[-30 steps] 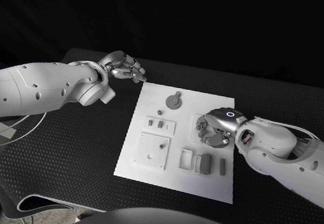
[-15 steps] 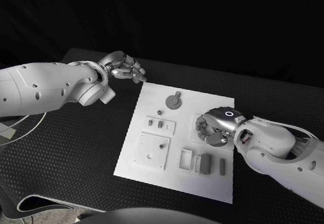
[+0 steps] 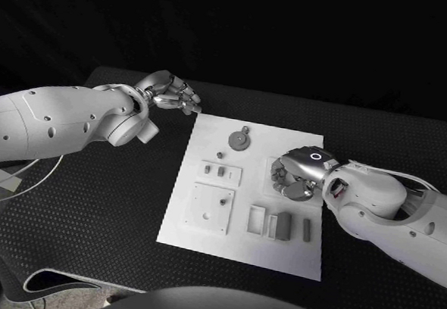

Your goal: Assemble the parts on the task board

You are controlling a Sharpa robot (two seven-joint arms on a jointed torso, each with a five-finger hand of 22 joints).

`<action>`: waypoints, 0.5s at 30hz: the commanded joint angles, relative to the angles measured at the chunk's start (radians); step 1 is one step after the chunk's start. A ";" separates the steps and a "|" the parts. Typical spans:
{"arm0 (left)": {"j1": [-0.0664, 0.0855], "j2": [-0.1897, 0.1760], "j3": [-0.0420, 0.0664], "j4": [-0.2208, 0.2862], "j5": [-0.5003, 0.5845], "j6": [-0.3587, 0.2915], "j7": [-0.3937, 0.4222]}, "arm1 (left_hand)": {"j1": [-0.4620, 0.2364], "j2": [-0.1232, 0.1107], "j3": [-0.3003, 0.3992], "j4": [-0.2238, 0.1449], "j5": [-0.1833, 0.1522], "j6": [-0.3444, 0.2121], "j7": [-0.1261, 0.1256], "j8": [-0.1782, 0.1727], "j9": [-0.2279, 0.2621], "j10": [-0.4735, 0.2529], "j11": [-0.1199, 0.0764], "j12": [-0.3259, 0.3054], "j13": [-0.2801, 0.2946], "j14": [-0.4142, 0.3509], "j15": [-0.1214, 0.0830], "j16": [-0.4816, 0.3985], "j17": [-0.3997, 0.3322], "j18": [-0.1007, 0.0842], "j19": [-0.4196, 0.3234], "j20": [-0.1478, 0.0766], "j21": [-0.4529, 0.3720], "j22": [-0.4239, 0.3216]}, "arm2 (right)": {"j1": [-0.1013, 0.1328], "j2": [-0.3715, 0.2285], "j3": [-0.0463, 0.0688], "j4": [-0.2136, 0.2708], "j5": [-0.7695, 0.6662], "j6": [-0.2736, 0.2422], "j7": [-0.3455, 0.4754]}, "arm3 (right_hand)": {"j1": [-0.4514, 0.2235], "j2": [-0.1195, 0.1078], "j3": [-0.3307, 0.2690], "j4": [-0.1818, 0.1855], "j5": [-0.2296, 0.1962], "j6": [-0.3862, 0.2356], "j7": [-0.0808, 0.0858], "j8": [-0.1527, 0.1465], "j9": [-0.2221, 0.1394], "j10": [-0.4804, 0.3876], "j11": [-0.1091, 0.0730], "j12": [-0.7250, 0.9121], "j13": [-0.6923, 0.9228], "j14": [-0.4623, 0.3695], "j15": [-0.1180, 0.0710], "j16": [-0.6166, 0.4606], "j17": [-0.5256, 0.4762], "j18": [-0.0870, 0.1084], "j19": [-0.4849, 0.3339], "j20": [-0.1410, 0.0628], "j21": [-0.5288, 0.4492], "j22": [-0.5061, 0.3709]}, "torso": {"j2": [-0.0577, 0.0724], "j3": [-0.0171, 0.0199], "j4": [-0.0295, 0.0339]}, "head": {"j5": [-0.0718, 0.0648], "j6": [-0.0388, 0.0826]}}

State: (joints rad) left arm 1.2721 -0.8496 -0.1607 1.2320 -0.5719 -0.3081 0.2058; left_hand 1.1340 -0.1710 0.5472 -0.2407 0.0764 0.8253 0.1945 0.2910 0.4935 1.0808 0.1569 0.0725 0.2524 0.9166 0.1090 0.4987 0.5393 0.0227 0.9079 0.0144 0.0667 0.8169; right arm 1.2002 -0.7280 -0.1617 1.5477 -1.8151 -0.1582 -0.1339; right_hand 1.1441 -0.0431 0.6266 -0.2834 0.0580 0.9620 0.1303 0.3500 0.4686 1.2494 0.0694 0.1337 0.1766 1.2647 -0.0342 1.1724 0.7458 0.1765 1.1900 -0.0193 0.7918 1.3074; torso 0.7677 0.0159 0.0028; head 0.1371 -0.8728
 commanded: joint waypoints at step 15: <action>0.001 0.000 0.001 0.003 0.000 0.009 0.007 | 0.002 -0.002 -0.006 0.003 -0.001 -0.005 -0.001 0.004 0.001 -0.004 -0.001 -0.003 -0.002 0.003 0.006 -0.007 0.002 -0.004 -0.001 0.002 -0.001 -0.003 | -0.002 -0.001 0.000 0.022 -0.056 -0.061 -0.006 | 0.046 -0.013 0.126 0.007 0.000 0.036 -0.006 0.009 0.007 0.039 -0.010 0.002 0.030 0.017 -0.018 0.007 0.004 0.085 0.024 -0.006 0.015 0.020 | 0.000 0.0007 0.0001 | 0.002 0.000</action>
State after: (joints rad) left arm 1.2721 -0.8501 -0.1607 1.2327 -0.5719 -0.3077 0.2055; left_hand 1.1340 -0.1710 0.5472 -0.2407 0.0765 0.8252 0.1945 0.2910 0.4935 1.0808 0.1568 0.0725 0.2515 0.9166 0.1090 0.4987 0.5403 0.0228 0.9079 0.0143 0.0667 0.8159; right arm 1.1988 -0.7301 -0.1625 1.5633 -1.8464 -0.1955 -0.1400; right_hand 1.1838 -0.0645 0.7467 -0.2787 0.0552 0.9911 0.1246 0.3576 0.4760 1.2592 0.0715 0.1279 0.1775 1.2809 -0.0496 1.1724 0.7492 0.1615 1.2048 -0.0234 0.8031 1.3074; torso 0.7675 0.0163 0.0028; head 0.1386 -0.8728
